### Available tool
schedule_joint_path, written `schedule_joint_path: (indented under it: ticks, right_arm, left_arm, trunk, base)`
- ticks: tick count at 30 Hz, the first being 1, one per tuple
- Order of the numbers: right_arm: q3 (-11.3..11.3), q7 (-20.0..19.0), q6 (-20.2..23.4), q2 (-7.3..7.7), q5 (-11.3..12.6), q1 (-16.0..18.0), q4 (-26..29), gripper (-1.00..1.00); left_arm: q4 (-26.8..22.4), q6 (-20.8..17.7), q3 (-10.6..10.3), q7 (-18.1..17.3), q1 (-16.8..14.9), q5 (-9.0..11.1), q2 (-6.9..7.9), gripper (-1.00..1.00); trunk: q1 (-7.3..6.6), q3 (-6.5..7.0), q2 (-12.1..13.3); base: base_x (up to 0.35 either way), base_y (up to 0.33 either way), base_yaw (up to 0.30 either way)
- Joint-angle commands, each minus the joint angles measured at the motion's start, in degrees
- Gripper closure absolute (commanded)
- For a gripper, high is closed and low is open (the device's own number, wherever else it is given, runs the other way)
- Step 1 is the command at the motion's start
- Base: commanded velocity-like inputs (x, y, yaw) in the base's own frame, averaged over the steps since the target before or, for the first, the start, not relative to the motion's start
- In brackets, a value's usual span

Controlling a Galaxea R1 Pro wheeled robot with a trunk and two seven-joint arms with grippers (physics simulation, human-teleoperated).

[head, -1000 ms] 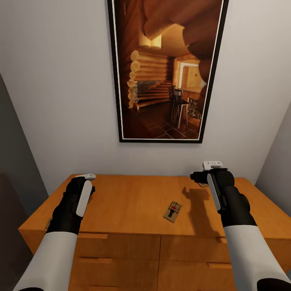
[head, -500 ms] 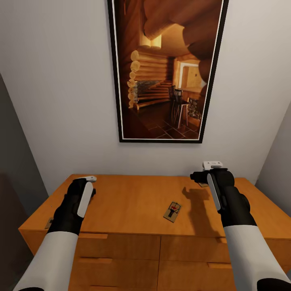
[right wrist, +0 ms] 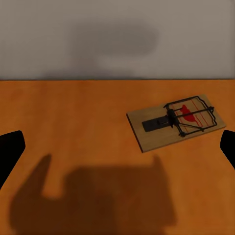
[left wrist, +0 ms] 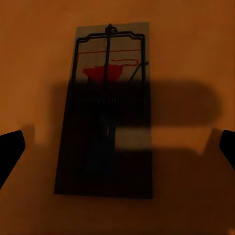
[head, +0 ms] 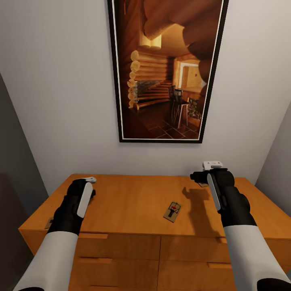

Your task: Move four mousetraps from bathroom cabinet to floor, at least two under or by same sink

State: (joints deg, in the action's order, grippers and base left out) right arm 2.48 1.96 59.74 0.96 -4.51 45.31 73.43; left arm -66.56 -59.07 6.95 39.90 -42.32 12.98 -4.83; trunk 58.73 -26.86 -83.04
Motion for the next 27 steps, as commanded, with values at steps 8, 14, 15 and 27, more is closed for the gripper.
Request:
schedule_joint_path:
  ticks: [8,14,15,27]
  right_arm:
    - [-0.02,-0.21,0.26,0.01,-0.41,0.03,0.04,-1.0]
    - [-0.02,-0.21,0.26,0.01,-0.37,0.04,0.04,-1.0]
    - [-0.02,-0.21,0.26,0.01,-0.36,0.04,0.04,-1.0]
    - [-0.02,-0.21,0.26,0.01,-0.32,0.04,0.04,-1.0]
  left_arm:
    - [-0.02,-0.08,1.45,0.53,-0.05,0.85,-0.03,-1.0]
    - [-0.03,-0.08,1.8,0.53,-0.05,0.89,-0.01,-1.0]
    - [-0.04,-0.08,1.85,0.53,-0.05,0.89,-0.01,-1.0]
    - [0.09,-0.08,2.01,0.53,-0.05,0.9,-0.01,-1.0]
  trunk:
    - [0.0,-0.07,-0.04]
    - [0.0,-0.07,-0.04]
    - [0.0,-0.07,-0.04]
    - [0.0,-0.07,-0.04]
  base:
    - [0.0,0.0,0.0]
    - [0.0,0.0,0.0]
    - [0.0,0.0,0.0]
    - [0.0,0.0,0.0]
